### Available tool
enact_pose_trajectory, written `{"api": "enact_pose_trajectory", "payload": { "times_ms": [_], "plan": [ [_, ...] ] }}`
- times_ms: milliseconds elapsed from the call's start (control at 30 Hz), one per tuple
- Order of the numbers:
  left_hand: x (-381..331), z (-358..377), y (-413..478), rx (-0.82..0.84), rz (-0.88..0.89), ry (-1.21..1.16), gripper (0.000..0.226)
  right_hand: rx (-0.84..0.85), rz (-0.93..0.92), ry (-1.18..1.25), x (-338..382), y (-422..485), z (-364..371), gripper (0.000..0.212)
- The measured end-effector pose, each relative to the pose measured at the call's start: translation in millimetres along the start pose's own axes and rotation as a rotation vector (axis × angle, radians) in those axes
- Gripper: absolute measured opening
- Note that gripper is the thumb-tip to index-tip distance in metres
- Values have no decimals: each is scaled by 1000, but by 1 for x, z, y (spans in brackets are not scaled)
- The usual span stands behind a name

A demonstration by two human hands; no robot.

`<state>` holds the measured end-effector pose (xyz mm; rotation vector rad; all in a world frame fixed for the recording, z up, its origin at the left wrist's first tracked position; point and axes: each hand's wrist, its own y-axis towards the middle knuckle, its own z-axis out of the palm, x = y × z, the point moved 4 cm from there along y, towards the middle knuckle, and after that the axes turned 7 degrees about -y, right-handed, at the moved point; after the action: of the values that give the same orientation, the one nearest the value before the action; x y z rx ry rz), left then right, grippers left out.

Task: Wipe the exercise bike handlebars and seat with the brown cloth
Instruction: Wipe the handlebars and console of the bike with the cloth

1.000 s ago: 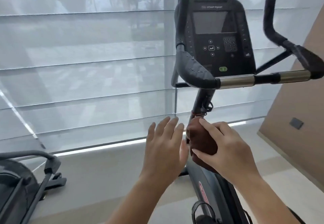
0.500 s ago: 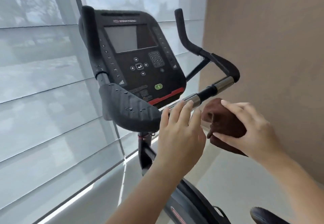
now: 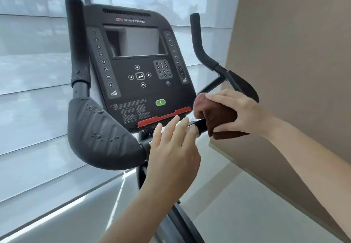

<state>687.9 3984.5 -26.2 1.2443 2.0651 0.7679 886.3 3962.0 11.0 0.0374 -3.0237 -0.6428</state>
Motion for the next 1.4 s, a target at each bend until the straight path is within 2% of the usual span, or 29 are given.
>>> {"api": "enact_pose_trajectory", "payload": {
  "times_ms": [67, 100, 167, 233, 333, 367, 400, 433, 467, 533, 567, 600, 633, 667, 733, 767, 800, 900, 1067, 1133, 1200, 1300, 1333, 1367, 1400],
  "plan": [
    [0, 3, 1, -5, -38, 21, 35, 294, -53, -60, -2, 21, 20, 85],
    [1, 5, 1, -9, -51, 36, 36, 370, -88, -92, -4, 29, 28, 84],
    [1, 7, 2, -26, -78, 57, 37, 373, -141, -103, -7, 36, 33, 79],
    [0, 6, 3, -46, -95, 76, 34, 187, -195, -103, -7, 30, 36, 72],
    [-1, 4, 0, -53, -117, 95, 33, -366, -183, -229, 1, 3, 49, 61],
    [-1, 4, -1, -49, -119, 103, 34, -472, -152, -258, 5, -3, 54, 57],
    [-2, 4, -2, -43, -117, 111, 33, -496, -144, -263, 7, -4, 55, 56],
    [-3, 3, -3, -37, -115, 114, 31, -418, -160, -225, 8, 1, 52, 57],
    [-4, 2, -4, -32, -119, 110, 30, -253, -170, -161, 7, 11, 46, 59],
    [-7, 0, -6, -25, -142, 99, 35, 174, -126, -65, 3, 33, 33, 59],
    [-7, 0, -7, -18, -151, 98, 37, 313, -120, -49, 2, 40, 30, 57],
    [-7, -1, -8, -14, -159, 99, 38, 364, -121, -27, 3, 43, 31, 55],
    [-6, -2, -9, -16, -169, 98, 38, 343, -113, -20, 5, 42, 32, 54],
    [-4, -4, -10, -25, -179, 98, 38, 214, -124, -32, 8, 36, 35, 55],
    [2, -9, -13, -45, -194, 103, 37, -179, -167, -73, 14, 11, 44, 60],
    [4, -11, -15, -52, -198, 107, 37, -315, -172, -78, 17, 0, 47, 61],
    [5, -12, -16, -56, -200, 110, 36, -376, -175, -72, 17, -5, 48, 61],
    [9, -17, -22, -76, -200, 107, 35, -339, -223, 20, 16, -3, 40, 65],
    [19, -29, -29, -103, -198, 130, 36, -156, -198, 410, 15, 3, 8, 74],
    [24, -32, -28, -111, -219, 139, 36, 25, -223, 351, 35, 16, 11, 80],
    [26, -34, -28, -113, -220, 148, 35, 198, -282, 169, 61, 33, 28, 82],
    [29, -37, -30, -113, -211, 159, 35, 403, -278, 115, 78, 52, 41, 72],
    [30, -37, -31, -112, -213, 161, 35, 399, -281, 128, 77, 53, 42, 70],
    [31, -37, -32, -107, -216, 161, 35, 307, -293, 114, 77, 49, 43, 68],
    [31, -37, -32, -105, -220, 159, 35, 126, -301, 69, 76, 42, 46, 66]
  ]
}}
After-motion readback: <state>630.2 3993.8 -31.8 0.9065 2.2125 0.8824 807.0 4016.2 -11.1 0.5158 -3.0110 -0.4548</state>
